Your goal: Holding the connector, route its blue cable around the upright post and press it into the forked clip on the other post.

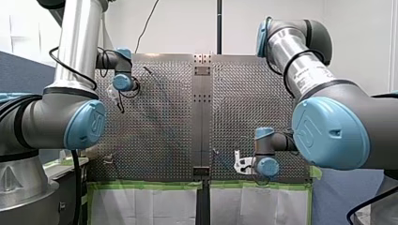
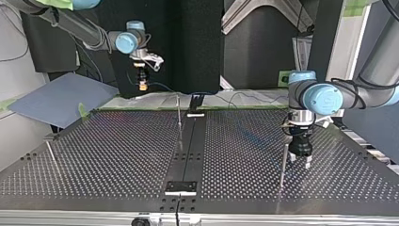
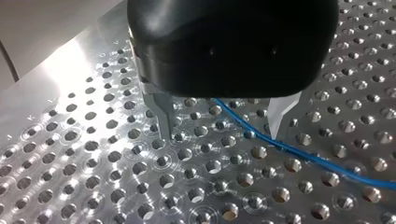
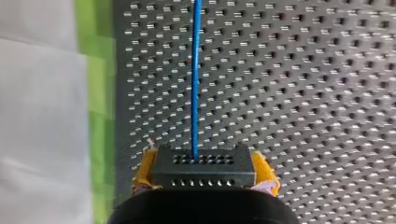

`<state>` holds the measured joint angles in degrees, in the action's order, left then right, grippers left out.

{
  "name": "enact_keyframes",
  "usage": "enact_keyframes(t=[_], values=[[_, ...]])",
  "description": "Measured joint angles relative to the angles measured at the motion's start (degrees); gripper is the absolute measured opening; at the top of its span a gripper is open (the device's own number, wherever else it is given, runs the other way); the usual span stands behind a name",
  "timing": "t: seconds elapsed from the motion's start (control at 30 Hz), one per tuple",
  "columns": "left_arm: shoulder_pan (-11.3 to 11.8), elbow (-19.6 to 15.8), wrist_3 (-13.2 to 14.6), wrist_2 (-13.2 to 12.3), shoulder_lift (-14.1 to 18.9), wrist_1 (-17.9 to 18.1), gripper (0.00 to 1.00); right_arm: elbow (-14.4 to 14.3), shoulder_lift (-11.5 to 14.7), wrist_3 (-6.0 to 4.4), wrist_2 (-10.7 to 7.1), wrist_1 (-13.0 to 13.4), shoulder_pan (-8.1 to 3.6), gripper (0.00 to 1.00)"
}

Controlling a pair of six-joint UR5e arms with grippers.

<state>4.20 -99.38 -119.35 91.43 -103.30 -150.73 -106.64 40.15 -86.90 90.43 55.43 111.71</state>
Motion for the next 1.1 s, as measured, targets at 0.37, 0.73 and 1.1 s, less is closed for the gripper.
enact_keyframes(t=[0.37,0.73,1.1], values=[[-0.07,0.00,0.47,1.79,0.03,-1.84,1.00,-0.02,2.68,0.30,-2.22,-0.28,0.77,0.00],[-2.17,-1.58,1.84,6.11,0.47,-7.52,1.00,-0.03,2.72,0.07,-2.27,-0.47,1.29,0.00],[-3.86,-7.00,2.31,10.33,5.00,-11.83,1.00,-0.03,2.71,-0.52,-2.34,-0.11,1.42,0.00]])
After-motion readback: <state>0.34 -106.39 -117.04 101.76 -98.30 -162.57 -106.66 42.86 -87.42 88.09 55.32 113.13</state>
